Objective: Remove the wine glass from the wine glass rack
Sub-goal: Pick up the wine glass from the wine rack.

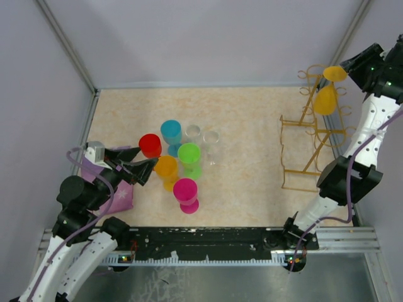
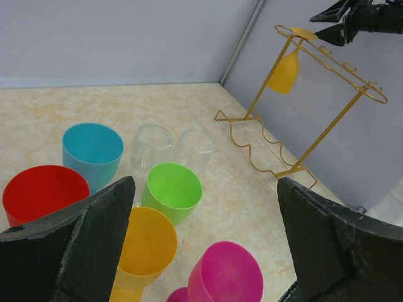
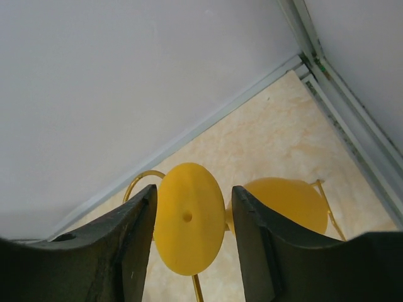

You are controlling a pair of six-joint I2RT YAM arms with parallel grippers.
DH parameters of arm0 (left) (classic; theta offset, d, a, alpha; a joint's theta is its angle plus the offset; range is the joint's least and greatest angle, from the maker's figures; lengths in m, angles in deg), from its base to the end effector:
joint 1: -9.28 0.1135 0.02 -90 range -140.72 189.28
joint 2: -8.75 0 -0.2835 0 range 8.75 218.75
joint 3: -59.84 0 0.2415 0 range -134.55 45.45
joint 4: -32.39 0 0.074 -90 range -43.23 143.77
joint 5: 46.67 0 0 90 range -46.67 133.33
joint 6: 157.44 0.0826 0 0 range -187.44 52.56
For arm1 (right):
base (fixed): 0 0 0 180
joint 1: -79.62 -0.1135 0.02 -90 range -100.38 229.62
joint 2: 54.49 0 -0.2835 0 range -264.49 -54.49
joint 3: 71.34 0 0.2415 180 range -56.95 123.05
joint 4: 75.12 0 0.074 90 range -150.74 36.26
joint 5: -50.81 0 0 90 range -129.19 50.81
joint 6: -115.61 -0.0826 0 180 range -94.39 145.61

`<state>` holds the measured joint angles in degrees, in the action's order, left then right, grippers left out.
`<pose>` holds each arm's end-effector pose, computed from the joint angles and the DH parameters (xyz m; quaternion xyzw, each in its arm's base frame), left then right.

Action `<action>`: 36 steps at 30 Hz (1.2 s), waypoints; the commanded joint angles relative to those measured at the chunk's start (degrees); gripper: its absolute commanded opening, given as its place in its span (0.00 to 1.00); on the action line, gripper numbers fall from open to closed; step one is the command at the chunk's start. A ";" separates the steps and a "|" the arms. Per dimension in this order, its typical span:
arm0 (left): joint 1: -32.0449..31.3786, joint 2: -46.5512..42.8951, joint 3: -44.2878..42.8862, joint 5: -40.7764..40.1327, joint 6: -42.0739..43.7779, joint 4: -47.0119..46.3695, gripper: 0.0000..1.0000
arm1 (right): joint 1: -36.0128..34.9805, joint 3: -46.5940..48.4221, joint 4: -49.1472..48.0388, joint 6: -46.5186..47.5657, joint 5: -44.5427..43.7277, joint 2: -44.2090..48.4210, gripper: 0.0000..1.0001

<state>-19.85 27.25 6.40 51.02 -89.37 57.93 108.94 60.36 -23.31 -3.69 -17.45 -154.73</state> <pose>0.0845 -0.0597 0.3672 0.0916 0.6408 -0.3671 0.6680 0.3792 -0.1779 0.4661 0.3007 0.7557 0.1547 0.5609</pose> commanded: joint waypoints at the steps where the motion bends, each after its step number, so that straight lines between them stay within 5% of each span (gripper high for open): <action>1: -0.04 -0.36 0.85 0.83 1.34 -0.47 1.00 | 0.12 -2.36 -4.67 -3.22 3.55 1.55 0.49; 14: -0.02 -0.43 -0.01 -0.36 1.89 0.88 1.00 | 0.12 -5.53 -4.47 -2.53 0.52 3.35 0.26; 36: 0.01 -0.91 -0.72 -0.19 0.84 1.56 1.00 | 0.12 -1.84 -2.31 -1.17 -1.34 5.13 0.14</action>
<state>-19.85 27.10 6.93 50.89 -88.21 59.61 108.94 56.01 -24.31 -5.02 -18.83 -152.86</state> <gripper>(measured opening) 0.997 0.140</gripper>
